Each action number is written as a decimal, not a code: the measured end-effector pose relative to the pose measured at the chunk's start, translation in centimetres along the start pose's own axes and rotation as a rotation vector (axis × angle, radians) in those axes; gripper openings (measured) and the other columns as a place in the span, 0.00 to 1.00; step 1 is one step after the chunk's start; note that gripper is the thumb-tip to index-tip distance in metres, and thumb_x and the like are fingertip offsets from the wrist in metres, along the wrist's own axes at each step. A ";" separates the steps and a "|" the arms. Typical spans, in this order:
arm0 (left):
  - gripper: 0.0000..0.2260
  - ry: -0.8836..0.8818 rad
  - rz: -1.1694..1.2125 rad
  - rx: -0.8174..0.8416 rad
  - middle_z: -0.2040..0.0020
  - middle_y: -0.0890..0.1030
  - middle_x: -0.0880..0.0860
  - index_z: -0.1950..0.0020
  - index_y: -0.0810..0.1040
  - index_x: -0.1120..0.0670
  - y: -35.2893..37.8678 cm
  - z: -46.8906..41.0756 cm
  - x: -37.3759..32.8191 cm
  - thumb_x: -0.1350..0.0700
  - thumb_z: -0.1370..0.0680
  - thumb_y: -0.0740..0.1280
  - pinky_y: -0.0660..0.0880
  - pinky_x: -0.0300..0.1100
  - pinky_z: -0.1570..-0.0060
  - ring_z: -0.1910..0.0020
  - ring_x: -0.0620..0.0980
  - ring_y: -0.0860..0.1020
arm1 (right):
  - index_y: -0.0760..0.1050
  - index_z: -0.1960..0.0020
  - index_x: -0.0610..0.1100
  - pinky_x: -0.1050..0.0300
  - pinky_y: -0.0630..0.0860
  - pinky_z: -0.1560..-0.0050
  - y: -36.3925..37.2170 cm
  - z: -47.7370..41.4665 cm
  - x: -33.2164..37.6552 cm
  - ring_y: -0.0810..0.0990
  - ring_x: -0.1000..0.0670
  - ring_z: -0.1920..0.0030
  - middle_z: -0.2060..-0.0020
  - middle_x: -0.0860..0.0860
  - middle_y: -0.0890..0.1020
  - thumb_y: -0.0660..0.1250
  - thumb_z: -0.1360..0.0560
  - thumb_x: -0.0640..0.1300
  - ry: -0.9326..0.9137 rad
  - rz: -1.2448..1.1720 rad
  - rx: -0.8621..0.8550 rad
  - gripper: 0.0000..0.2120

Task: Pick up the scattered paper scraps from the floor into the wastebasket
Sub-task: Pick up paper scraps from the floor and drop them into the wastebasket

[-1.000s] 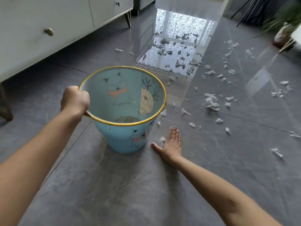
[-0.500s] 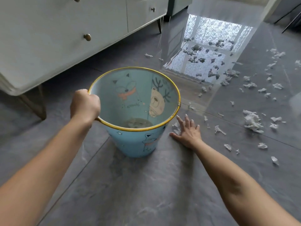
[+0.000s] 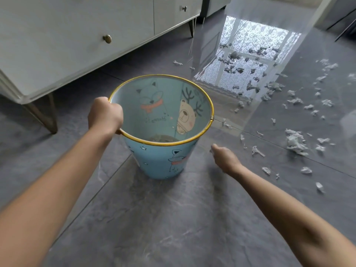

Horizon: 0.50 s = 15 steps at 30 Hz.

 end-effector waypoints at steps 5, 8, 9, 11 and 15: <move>0.14 -0.015 0.009 -0.004 0.44 0.78 0.68 0.43 0.75 0.67 -0.1 0.2 0.0 0.65 0.23 0.56 0.67 0.47 0.68 0.49 0.67 0.78 | 0.73 0.54 0.36 0.55 0.62 0.62 -11.8 0.9 1.1 0.75 0.42 0.61 0.64 0.38 0.78 0.57 0.20 0.42 0.093 -0.586 -0.560 0.11; 0.14 -0.013 -0.009 -0.006 0.44 0.78 0.67 0.42 0.75 0.68 -0.3 0.7 -0.5 0.65 0.23 0.55 0.66 0.46 0.68 0.50 0.67 0.78 | 0.69 0.66 0.48 0.57 0.65 0.67 -17.6 1.0 4.8 0.70 0.48 0.71 0.76 0.54 0.70 0.58 0.23 0.42 -0.044 -0.771 -0.630 0.13; 0.15 -0.013 -0.013 -0.008 0.44 0.78 0.67 0.41 0.75 0.68 -0.4 0.8 -0.6 0.65 0.22 0.55 0.66 0.46 0.68 0.51 0.67 0.78 | 0.69 0.67 0.51 0.59 0.64 0.70 -18.9 1.1 6.2 0.70 0.52 0.73 0.78 0.56 0.72 0.57 0.23 0.42 -0.077 -0.816 -0.628 0.14; 0.14 -0.014 -0.020 -0.002 0.44 0.78 0.67 0.41 0.75 0.68 -0.4 0.9 -0.7 0.64 0.22 0.55 0.65 0.44 0.70 0.53 0.65 0.77 | 0.70 0.67 0.54 0.64 0.64 0.73 -20.7 1.5 9.4 0.70 0.59 0.76 0.79 0.61 0.74 0.57 0.23 0.40 -0.150 -0.854 -0.617 0.16; 0.15 -0.017 -0.030 0.010 0.42 0.78 0.66 0.40 0.74 0.68 -0.5 0.9 -0.4 0.64 0.22 0.55 0.66 0.44 0.70 0.50 0.65 0.77 | 0.75 0.64 0.49 0.64 0.64 0.72 -21.4 2.3 16.0 0.69 0.61 0.74 0.76 0.58 0.71 0.58 0.22 0.42 -0.271 -0.655 -0.450 0.14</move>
Point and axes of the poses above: each hand's wrist, its own z-axis away from the middle knuckle, its own y-axis out of the palm, x = y × z, the point moved 7 cm from there along -z, towards the middle knuckle
